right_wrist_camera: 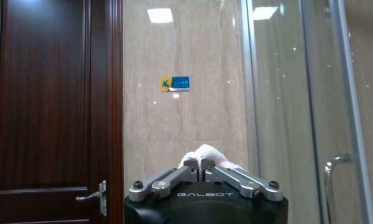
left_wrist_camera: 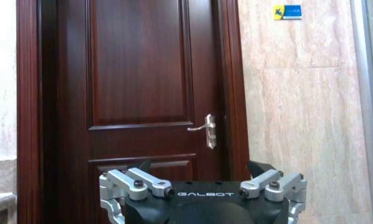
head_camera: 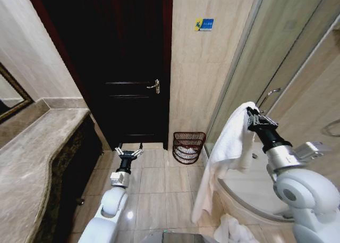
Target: Discard the used towel into the hamper.
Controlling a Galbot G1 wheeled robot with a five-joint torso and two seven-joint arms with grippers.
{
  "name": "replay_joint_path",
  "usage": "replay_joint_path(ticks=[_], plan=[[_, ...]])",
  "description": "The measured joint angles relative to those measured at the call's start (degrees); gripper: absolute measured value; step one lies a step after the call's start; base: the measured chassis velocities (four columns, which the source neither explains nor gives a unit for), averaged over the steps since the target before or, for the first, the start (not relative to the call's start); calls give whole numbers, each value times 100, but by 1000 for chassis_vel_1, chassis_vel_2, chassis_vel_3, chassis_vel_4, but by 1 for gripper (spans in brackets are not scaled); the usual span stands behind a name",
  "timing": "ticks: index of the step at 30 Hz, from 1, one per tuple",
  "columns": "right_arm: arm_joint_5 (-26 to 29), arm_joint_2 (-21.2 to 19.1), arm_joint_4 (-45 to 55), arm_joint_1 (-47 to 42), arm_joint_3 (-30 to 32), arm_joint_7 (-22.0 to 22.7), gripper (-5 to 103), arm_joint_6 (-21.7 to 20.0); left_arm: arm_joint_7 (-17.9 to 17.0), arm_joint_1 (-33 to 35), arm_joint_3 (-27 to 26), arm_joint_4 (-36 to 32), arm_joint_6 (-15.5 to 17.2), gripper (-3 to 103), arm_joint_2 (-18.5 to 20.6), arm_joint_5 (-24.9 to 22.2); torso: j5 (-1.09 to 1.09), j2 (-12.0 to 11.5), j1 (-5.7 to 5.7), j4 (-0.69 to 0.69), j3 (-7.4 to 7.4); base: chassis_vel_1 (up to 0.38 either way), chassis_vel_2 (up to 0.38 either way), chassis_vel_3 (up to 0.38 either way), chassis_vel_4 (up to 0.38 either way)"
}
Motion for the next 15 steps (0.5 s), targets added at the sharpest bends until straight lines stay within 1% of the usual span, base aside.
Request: replay_joint_path(ticks=[9,15], plan=[[-45,43,15,-23,-20,-6,2,2,40,3,29,2,169,100,-36,1,2,0,0,0,0,-71,75,77,-73],[-45,33,15,-30,13,-3,2,4,42,-30,39,15,183,100,-29,0,1,0,0,0,0,-62,100,93,-53]])
